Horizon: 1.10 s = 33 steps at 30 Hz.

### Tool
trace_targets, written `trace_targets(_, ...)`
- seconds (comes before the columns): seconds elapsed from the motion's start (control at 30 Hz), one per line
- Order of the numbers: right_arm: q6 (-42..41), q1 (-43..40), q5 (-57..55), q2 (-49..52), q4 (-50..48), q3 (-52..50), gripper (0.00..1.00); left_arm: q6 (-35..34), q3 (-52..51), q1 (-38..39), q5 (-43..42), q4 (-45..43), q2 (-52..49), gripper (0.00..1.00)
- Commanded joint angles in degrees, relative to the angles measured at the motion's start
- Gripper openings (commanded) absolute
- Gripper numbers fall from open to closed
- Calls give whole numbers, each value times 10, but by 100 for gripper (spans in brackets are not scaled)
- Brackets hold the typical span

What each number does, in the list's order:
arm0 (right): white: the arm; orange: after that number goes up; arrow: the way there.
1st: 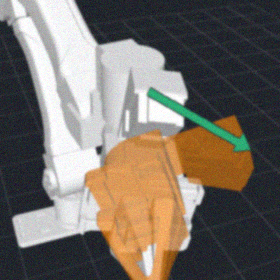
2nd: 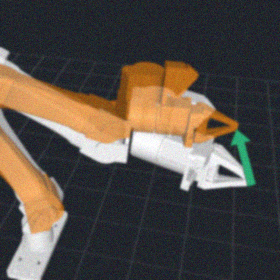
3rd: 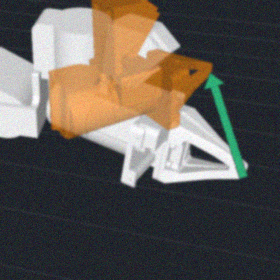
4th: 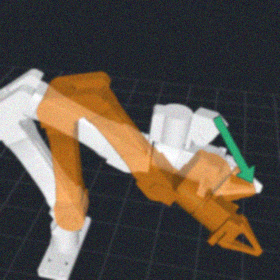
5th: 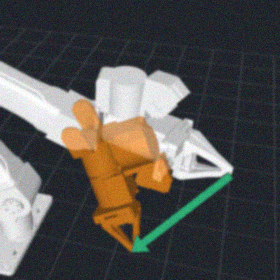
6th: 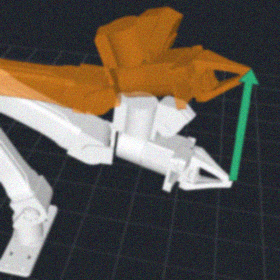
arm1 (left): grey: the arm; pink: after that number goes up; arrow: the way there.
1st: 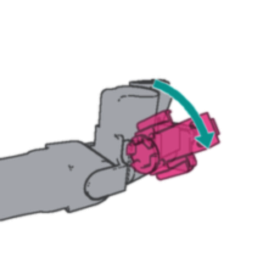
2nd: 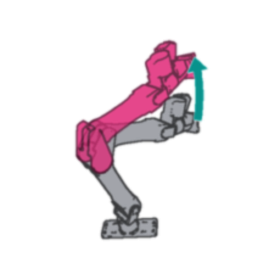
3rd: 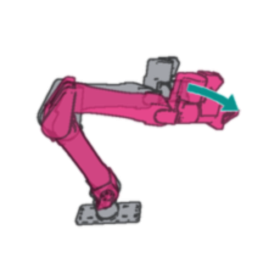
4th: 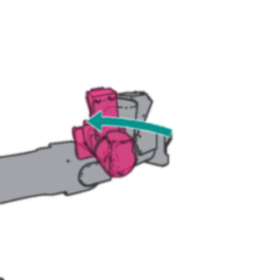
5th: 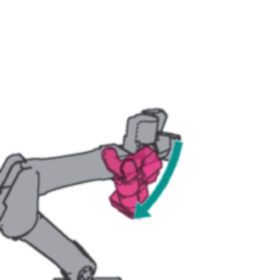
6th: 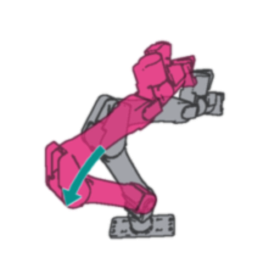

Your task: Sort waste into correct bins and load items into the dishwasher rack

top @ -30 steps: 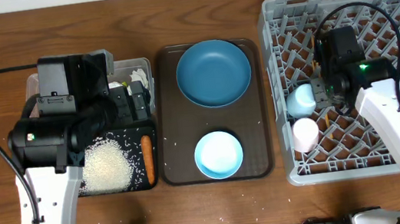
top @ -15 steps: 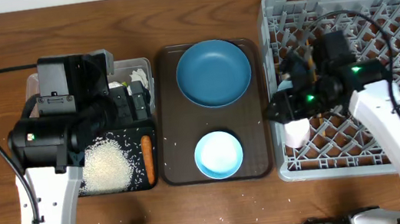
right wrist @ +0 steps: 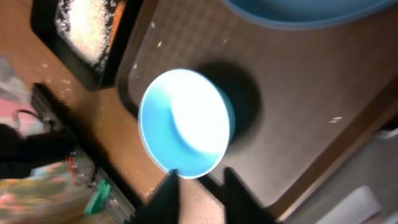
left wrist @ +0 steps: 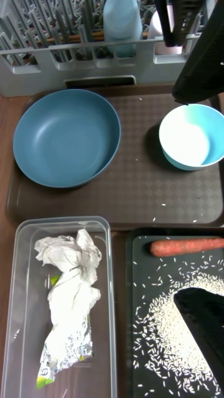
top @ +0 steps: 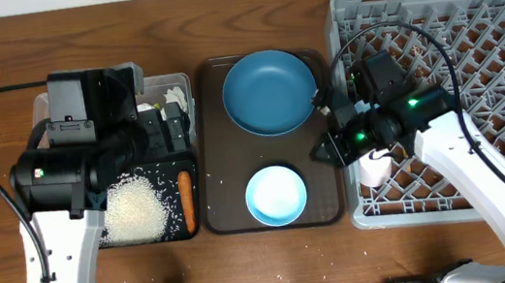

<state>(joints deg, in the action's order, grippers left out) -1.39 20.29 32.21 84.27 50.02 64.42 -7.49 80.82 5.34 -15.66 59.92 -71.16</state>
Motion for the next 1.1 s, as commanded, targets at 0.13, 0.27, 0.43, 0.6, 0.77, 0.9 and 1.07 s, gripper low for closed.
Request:
trace_targets(0.13, -38, -45, -54, -7, -58, 11, 1, -1, 1, -3, 6, 1, 0, 97)
trace_targets(0.27, -46, -69, -132, -7, -53, 11, 1, -1, 1, -3, 6, 1, 0, 97)
trace_targets(0.43, -64, -71, -238, -7, -43, -2, 1, -1, 1, -3, 6, 1, 0, 97)
trace_targets(0.6, -100, -71, -318, -7, -42, -32, 1, -1, 1, -3, 6, 1, 0, 97)
trace_targets(0.77, -123, -71, -350, -7, -70, -84, 1, -1, 1, -3, 6, 1, 0, 97)
trace_targets(0.9, -123, -71, -353, -7, -90, -111, 1, -1, 1, -3, 6, 1, 0, 96)
trace_targets(1.07, -123, -71, -355, -7, -86, -111, 1, -1, 1, -3, 6, 1, 0, 96)
